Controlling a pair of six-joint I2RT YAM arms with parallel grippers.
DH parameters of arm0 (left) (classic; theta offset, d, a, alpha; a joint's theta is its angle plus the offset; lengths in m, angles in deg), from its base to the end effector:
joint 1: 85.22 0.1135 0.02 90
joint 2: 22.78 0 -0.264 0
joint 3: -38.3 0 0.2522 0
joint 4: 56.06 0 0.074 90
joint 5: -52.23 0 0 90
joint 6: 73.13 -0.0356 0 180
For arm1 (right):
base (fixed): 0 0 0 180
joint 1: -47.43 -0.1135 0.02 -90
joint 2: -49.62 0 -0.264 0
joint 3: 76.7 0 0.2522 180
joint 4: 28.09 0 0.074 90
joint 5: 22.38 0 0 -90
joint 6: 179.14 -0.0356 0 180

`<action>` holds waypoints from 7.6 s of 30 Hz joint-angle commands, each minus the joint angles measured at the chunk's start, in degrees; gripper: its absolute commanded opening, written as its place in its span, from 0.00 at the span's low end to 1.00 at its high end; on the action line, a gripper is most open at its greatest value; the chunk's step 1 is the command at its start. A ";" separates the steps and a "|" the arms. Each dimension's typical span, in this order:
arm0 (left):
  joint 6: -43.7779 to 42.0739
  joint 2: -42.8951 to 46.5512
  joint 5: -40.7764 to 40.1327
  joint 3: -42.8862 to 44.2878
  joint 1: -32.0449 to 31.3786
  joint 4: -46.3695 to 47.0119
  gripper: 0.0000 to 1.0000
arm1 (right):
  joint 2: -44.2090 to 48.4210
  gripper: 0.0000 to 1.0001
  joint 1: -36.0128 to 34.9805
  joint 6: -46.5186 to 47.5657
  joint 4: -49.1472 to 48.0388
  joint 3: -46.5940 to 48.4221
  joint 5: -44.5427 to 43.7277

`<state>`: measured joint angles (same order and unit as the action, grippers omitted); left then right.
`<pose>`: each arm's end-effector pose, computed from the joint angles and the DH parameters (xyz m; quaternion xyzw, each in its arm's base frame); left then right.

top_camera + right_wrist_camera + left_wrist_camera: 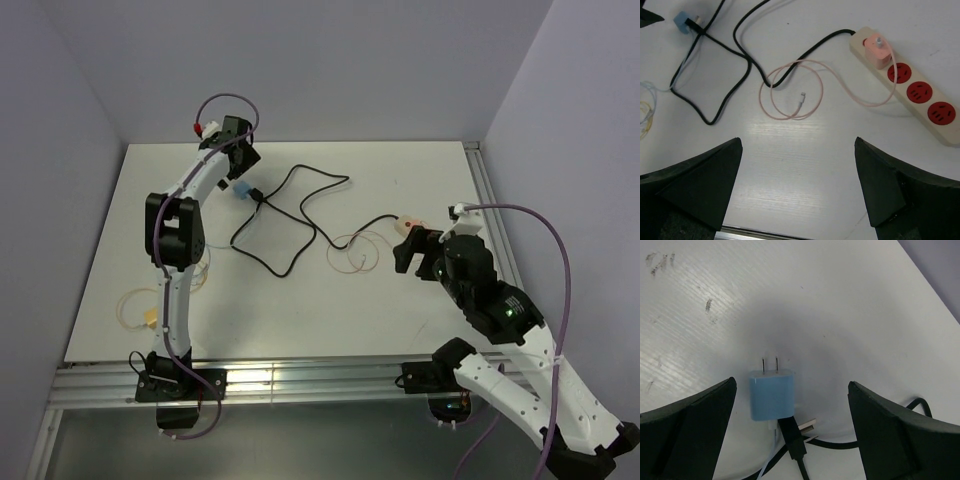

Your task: Insert the plug

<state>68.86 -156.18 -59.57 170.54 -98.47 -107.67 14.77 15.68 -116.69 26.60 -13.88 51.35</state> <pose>0.5075 -0.1059 0.2150 -0.3656 0.8579 -0.0180 0.3606 0.1096 0.0561 0.3340 0.0433 0.8449 0.1522 0.5109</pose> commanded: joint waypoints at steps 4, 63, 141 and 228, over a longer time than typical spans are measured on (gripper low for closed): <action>6.71 -4.41 -0.17 1.77 0.25 -1.17 0.99 | -3.64 1.00 -0.51 0.83 2.14 1.13 -4.91; 40.20 91.04 14.51 -73.03 -12.67 18.50 0.00 | -47.06 0.83 -35.74 1.27 -57.71 17.04 -9.20; -5.31 97.19 6.34 -75.06 -31.04 25.72 0.92 | -47.30 0.00 26.21 41.76 12.59 28.37 -0.36; -16.04 92.01 2.99 -73.74 -42.38 23.17 0.95 | -57.61 0.00 33.24 66.13 6.09 17.74 14.16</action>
<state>53.52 -63.92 -55.73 94.91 -140.55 -85.57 -42.69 49.19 -50.71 34.25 1.68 65.53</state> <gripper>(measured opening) 0.949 0.397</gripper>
